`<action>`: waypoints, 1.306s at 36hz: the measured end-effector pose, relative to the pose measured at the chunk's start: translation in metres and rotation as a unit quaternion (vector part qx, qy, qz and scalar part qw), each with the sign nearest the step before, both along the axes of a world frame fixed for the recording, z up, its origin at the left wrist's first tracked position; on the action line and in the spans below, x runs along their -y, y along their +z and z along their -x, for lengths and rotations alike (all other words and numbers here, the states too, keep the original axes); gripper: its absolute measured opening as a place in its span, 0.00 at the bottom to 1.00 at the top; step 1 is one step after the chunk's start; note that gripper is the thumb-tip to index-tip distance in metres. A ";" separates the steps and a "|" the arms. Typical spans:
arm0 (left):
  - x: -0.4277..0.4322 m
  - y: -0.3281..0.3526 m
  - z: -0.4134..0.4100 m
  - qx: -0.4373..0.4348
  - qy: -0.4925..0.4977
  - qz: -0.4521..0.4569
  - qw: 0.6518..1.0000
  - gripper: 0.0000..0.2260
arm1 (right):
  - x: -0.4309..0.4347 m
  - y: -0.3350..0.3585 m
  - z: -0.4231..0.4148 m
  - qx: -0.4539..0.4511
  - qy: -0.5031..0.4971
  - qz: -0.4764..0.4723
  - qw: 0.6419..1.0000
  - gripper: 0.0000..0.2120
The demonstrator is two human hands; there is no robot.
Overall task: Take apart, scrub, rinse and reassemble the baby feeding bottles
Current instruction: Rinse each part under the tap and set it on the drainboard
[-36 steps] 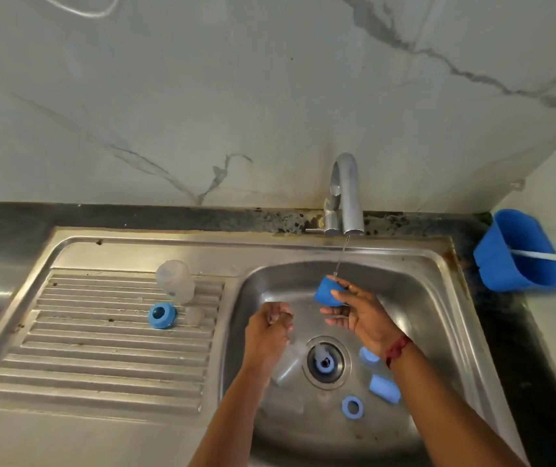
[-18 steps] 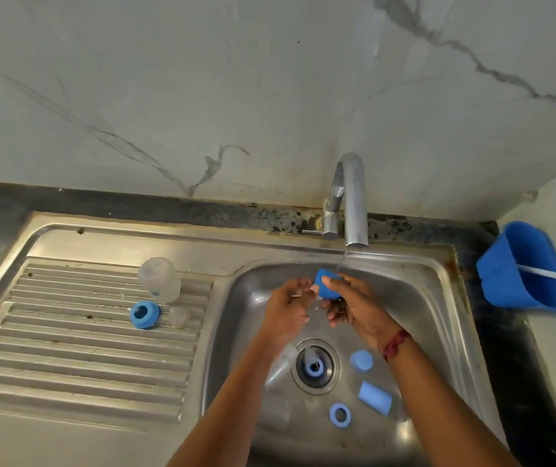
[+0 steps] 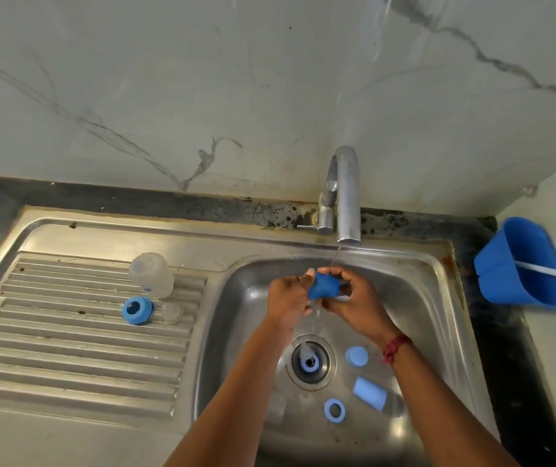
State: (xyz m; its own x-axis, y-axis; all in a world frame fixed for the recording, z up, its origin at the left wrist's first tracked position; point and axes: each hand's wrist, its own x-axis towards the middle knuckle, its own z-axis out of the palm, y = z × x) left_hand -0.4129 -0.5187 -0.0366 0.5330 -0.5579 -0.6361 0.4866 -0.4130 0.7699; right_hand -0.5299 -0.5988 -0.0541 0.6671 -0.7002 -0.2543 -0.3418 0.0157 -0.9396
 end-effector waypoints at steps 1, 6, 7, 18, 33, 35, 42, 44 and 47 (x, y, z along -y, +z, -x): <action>0.001 0.001 -0.001 0.010 0.000 -0.009 1.000 0.15 | 0.000 0.002 -0.001 0.000 -0.016 -0.003 1.000 0.24; -0.006 0.004 -0.007 0.025 0.082 0.027 0.996 0.13 | 0.003 0.003 0.002 0.057 -0.123 -0.098 0.986 0.15; -0.009 0.005 -0.008 0.015 0.095 0.041 0.995 0.11 | 0.003 0.001 0.004 0.062 -0.135 -0.111 0.983 0.17; -0.041 0.004 -0.006 0.011 0.069 0.019 0.997 0.05 | -0.019 -0.014 -0.012 0.039 -0.113 0.026 0.992 0.29; -0.053 0.006 -0.006 0.012 0.063 0.009 0.998 0.07 | -0.027 -0.009 -0.017 -0.021 -0.135 0.130 0.982 0.26; -0.055 0.005 -0.006 0.007 0.065 0.006 0.998 0.07 | -0.028 -0.012 -0.017 -0.019 -0.174 0.142 0.974 0.26; -0.059 0.002 -0.006 -0.001 0.074 0.000 0.997 0.05 | -0.034 -0.017 -0.016 -0.017 -0.182 0.123 0.975 0.25; -0.061 0.001 -0.006 0.000 0.077 -0.003 0.997 0.05 | -0.038 -0.017 -0.017 -0.007 -0.151 0.127 0.980 0.26; -0.063 0.000 -0.007 -0.002 0.081 -0.005 0.997 0.06 | -0.043 -0.017 -0.019 0.006 -0.164 0.153 0.975 0.25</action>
